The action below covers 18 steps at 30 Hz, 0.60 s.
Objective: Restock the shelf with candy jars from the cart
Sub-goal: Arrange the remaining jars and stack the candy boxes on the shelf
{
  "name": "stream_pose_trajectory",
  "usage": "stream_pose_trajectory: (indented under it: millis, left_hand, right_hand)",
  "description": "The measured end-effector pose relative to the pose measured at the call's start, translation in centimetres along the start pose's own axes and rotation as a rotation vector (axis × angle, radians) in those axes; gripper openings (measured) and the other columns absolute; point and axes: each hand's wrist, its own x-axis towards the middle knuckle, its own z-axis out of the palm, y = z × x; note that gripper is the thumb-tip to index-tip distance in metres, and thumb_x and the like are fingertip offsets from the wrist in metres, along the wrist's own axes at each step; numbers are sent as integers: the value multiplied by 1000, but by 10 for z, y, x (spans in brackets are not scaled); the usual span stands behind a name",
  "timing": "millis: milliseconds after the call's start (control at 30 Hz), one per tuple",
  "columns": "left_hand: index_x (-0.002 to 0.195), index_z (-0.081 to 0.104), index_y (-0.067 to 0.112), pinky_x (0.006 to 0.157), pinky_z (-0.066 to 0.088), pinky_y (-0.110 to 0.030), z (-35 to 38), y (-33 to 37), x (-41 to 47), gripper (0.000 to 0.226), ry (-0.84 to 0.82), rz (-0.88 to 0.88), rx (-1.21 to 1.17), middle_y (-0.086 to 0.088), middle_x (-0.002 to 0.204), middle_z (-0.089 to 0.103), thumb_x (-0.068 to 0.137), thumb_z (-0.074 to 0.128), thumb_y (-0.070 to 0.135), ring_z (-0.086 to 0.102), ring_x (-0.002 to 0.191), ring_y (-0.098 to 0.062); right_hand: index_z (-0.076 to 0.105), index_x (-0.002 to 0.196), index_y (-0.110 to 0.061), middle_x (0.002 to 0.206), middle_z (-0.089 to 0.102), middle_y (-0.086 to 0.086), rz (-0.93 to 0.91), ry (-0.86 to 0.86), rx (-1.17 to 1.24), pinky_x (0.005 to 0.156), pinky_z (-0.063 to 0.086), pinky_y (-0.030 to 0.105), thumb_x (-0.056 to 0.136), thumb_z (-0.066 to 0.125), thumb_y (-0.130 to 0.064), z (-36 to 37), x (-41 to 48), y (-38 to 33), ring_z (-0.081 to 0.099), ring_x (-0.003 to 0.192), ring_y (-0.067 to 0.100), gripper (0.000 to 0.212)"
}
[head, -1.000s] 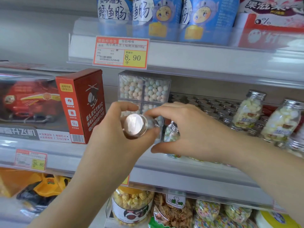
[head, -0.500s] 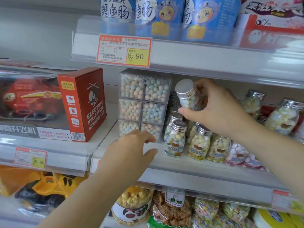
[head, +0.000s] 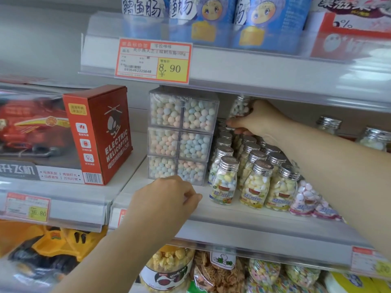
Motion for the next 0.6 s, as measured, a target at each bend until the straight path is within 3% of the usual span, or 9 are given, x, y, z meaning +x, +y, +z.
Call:
stream_pose_trajectory:
  millis: [167, 233, 367, 467, 600]
  left_hand:
    - [103, 64, 36, 75, 51, -25, 0, -1, 1, 34, 11, 14, 1, 17, 107, 58, 99, 38, 57, 58, 90, -4]
    - [103, 64, 36, 74, 52, -25, 1, -2, 1, 35, 19, 16, -3, 17, 105, 59, 98, 38, 58, 58, 88, -5]
    - [103, 64, 36, 75, 52, -26, 3, -4, 2, 36, 42, 22, -2, 17, 105, 59, 98, 37, 59, 58, 90, -4]
    - [102, 64, 37, 76, 51, -25, 4, -5, 2, 36, 51, 26, -12, 17, 104, 60, 97, 37, 60, 58, 91, -4]
    - [104, 64, 37, 77, 51, -25, 5, -5, 1, 37, 66, 29, -14, 18, 105, 61, 97, 37, 61, 58, 92, -3]
  right_hand:
    - [65, 99, -9, 84, 66, 3, -6, -34, -78, 49, 48, 17, 80, 79, -7, 13, 20, 5, 63, 61, 12, 23]
    - [67, 93, -14, 87, 67, 1, -40, 8, -164, 68, 48, 21, 78, 82, -14, 17, 27, 10, 63, 73, 15, 21]
    - [71, 113, -10, 112, 70, 5, -45, 55, -244, 94, 50, 31, 78, 82, -25, 22, 38, 17, 65, 104, 22, 39]
    - [70, 116, -10, 115, 70, 7, -39, 46, -261, 98, 51, 37, 79, 81, -29, 23, 41, 19, 65, 107, 25, 43]
    - [69, 114, -8, 114, 70, 9, -45, 50, -271, 95, 51, 34, 81, 80, -26, 21, 39, 20, 64, 105, 26, 39]
